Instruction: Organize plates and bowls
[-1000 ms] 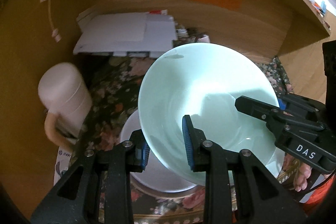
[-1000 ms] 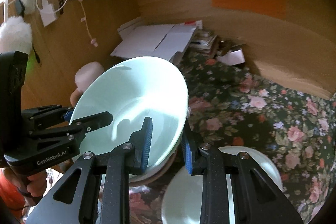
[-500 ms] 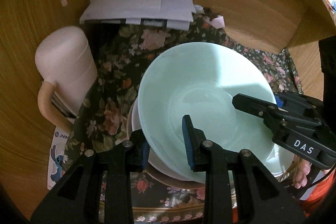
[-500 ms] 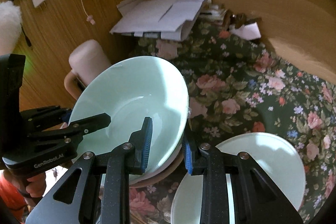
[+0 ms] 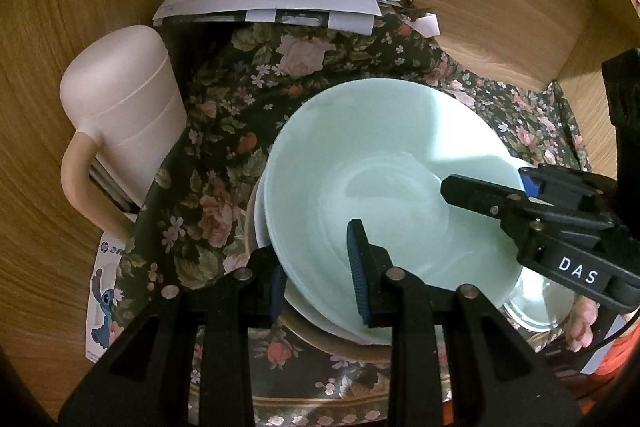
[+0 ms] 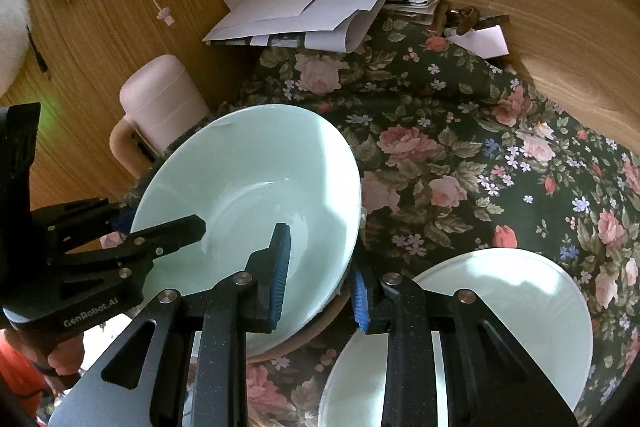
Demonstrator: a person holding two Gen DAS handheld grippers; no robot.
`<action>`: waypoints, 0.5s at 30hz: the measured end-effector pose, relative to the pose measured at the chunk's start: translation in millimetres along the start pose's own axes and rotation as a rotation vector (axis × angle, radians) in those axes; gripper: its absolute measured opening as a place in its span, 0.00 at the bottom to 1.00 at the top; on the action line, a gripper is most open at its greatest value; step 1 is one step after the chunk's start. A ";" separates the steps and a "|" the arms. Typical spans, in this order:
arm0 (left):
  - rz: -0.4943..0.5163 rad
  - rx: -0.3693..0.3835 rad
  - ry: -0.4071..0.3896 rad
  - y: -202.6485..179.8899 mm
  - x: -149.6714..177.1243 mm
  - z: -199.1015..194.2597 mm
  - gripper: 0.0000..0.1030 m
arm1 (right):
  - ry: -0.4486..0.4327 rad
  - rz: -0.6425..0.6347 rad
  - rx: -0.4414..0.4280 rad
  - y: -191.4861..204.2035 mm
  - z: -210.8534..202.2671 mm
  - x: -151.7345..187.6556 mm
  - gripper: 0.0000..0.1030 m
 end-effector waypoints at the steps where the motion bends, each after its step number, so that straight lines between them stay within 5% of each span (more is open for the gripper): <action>1: -0.002 -0.001 0.000 0.1 -0.3 0.2 0.28 | 0.001 0.000 -0.004 -0.7 0.0 0.5 0.26; 15: -0.002 -0.032 -0.001 -0.6 -10.4 -1.7 0.28 | -0.020 0.004 -0.001 -6.3 -9.3 3.1 0.27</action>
Point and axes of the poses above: each gripper's, at about its wrist camera, not at the fingertips, and z roughly the way its jaws point, y to its left, x to its underside, the point moved 2 cm from there along z, roughly the way its jaws point, and after that the axes turned 14 degrees about y, right-handed, at the moved point
